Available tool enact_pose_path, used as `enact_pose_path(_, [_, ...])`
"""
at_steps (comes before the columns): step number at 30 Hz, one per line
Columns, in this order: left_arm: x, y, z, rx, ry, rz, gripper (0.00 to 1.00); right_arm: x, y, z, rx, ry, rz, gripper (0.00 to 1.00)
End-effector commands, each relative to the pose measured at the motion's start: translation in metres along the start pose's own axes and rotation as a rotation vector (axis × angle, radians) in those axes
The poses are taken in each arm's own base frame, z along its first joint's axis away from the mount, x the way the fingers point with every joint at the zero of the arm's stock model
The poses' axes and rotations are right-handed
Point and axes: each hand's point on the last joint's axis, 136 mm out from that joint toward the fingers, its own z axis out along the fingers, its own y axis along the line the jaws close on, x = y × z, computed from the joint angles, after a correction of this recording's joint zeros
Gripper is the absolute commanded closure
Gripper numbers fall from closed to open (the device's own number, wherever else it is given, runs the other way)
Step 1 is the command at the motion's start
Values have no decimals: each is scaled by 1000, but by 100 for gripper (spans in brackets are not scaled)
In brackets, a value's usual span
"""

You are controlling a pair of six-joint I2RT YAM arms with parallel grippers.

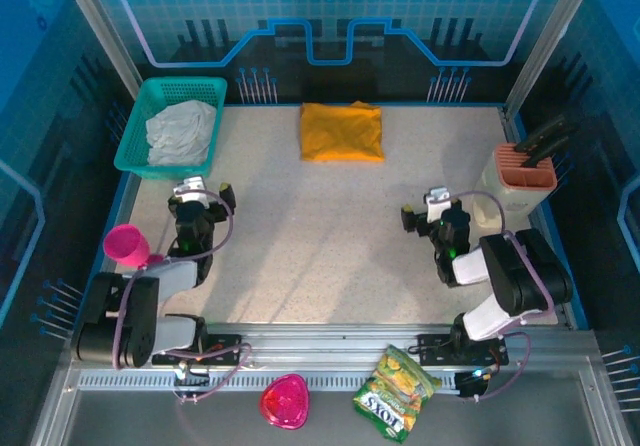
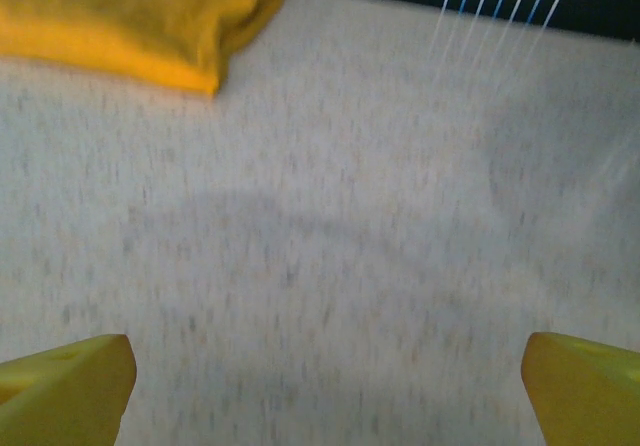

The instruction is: Fold and stack the t-shirts

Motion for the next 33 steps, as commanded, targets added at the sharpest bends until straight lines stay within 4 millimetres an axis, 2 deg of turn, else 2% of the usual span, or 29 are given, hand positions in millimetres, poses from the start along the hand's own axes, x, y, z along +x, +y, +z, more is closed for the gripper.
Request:
enact_pose_path(1, [12,-24,6,152,-61,31,1,-56,-9,3,-3,-181,29,0])
enact_pose_path(2, [8,-32,7,176,-84,62,1,-58,-9,9,-15,-162,29,0])
enact_pose_path(3, [13,-34,7,179,-32,60,1,-58,-8,15,-26,-132,28,0])
enact_pose_path(4, [20,-33,14,165,40,65,1,-56,-8,22,-27,-88,30,0])
enact_pose_path(5, [17,-34,27,149,62,76,1,-55,-9,29,-30,-43,35,0])
enact_pose_path(7, [20,-32,31,170,119,39,1,-54,-13,27,-30,-50,55,0])
enact_pose_path(16, [19,-32,32,175,108,44,1,-53,-13,27,-31,-50,54,0])
enact_pose_path(19, [20,-39,31,208,113,61,1,-54,-13,27,-29,-50,52,0])
enact_pose_path(33, [20,-39,31,220,120,51,1,-54,-13,27,-28,-48,52,0])
